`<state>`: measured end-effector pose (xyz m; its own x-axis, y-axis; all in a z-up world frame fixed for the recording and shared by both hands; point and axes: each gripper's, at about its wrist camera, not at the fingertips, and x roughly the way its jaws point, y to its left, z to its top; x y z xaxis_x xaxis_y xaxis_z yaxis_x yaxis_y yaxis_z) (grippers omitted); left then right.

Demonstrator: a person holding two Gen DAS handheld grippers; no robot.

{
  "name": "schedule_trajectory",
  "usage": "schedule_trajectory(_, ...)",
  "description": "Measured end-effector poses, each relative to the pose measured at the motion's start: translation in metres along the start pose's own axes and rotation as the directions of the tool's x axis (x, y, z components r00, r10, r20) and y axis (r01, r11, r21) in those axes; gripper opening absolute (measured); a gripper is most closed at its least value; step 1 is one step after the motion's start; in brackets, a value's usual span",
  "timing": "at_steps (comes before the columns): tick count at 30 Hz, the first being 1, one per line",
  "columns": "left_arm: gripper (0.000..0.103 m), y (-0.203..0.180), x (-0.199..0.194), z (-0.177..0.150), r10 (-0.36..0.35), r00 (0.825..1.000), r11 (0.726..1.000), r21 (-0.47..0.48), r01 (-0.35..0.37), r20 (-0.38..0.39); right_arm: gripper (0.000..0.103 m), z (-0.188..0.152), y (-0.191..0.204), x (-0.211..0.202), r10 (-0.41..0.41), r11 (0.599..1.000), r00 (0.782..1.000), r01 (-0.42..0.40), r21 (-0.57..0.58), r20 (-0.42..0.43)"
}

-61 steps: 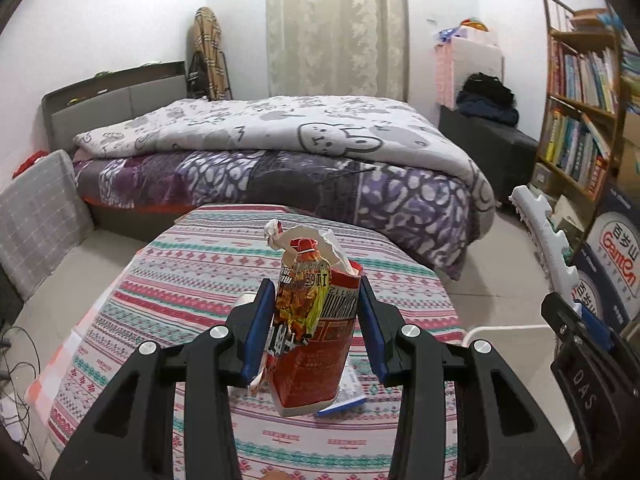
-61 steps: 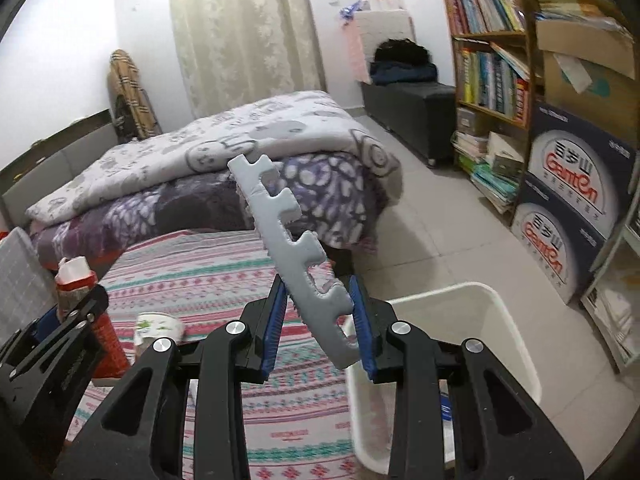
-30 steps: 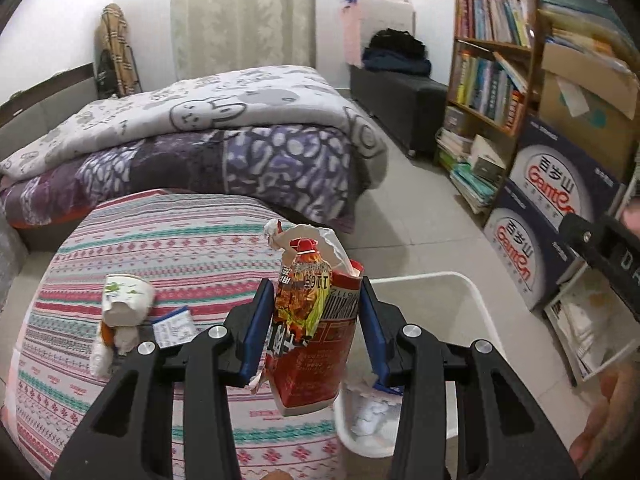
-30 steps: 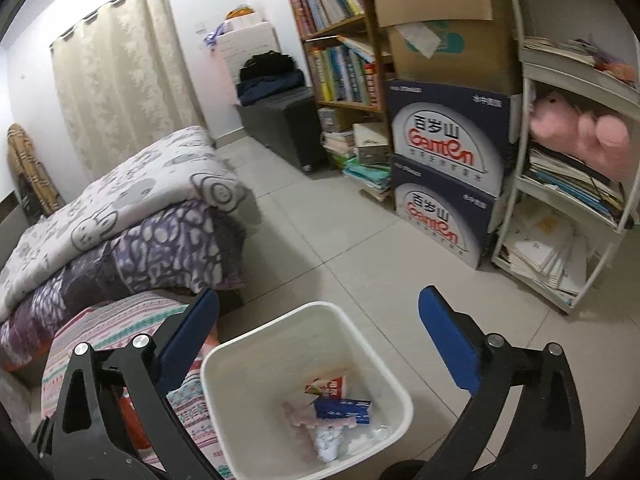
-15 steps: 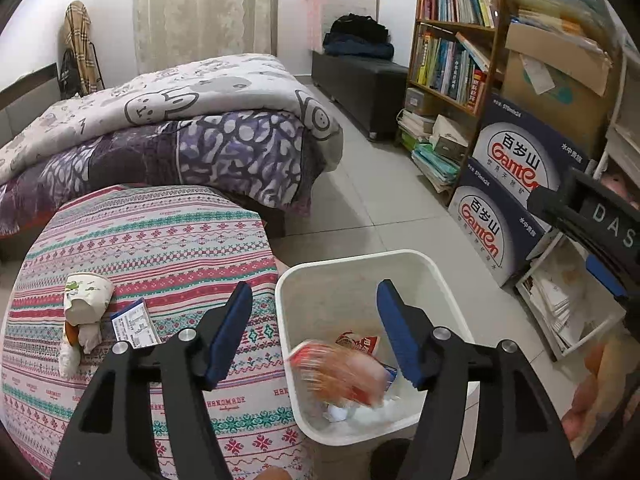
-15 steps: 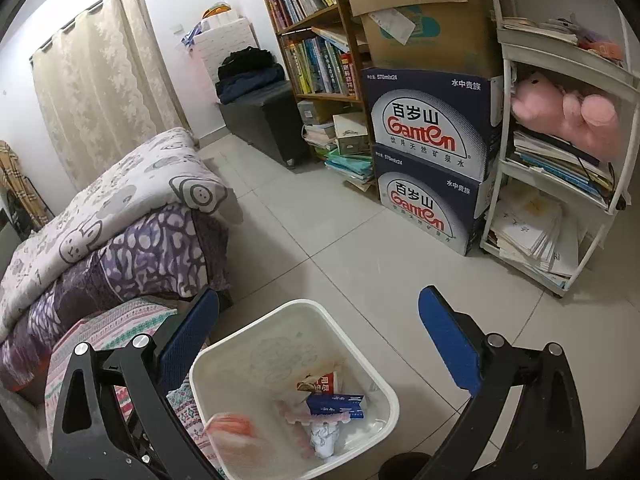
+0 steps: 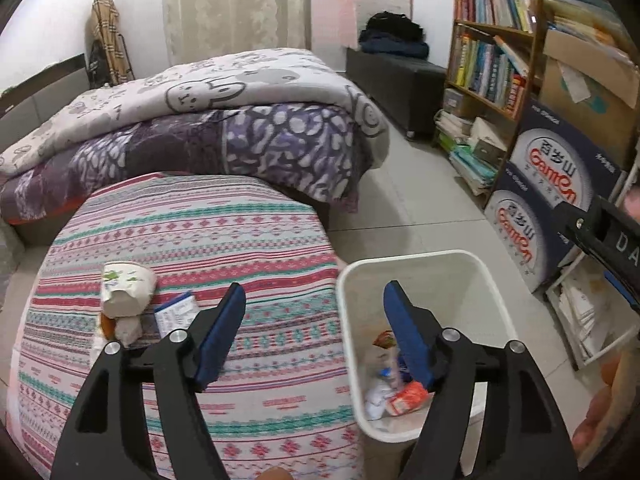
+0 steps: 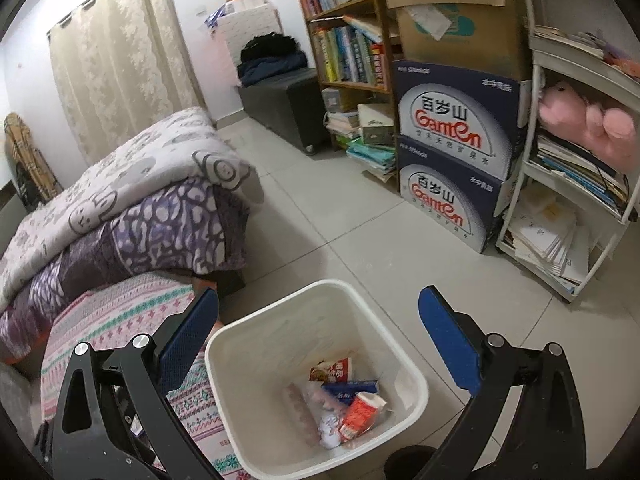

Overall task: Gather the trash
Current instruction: 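Grasp the plastic-wrapped bottle with the left tool while the right tool grasps the blue-and-white box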

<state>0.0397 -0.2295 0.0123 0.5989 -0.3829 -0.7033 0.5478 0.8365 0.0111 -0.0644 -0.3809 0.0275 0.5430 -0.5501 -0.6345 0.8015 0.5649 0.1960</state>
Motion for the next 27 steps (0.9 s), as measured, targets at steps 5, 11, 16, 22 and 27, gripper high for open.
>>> schedule_trajectory(5,0.074,0.029,0.009,-0.006,0.079,0.996,0.997,-0.009,-0.079,-0.029,0.096,-0.01,0.023,0.003,0.022,0.998,0.999,-0.024,-0.053,-0.028)
schedule_trajectory(11,0.075,0.077,0.021,-0.012,0.16,0.982,0.984,-0.064,-0.167,-0.095,0.096,-0.024,0.053,0.008,0.05,0.991,0.996,-0.058,-0.119,-0.067)
schedule_trajectory(16,0.075,0.122,0.034,-0.019,0.228,0.957,0.964,-0.099,-0.248,-0.178,0.096,-0.037,0.077,0.011,0.074,0.982,0.992,-0.09,-0.164,-0.106)
schedule_trajectory(22,0.075,0.175,0.054,-0.033,0.273,0.914,0.941,-0.112,-0.318,-0.299,0.096,-0.051,0.102,0.017,0.09,0.969,0.984,-0.122,-0.214,-0.153)
schedule_trajectory(27,0.074,0.21,0.069,-0.048,0.259,0.888,0.937,-0.122,-0.326,-0.38,0.096,-0.064,0.124,0.023,0.098,0.954,0.976,-0.147,-0.26,-0.192)
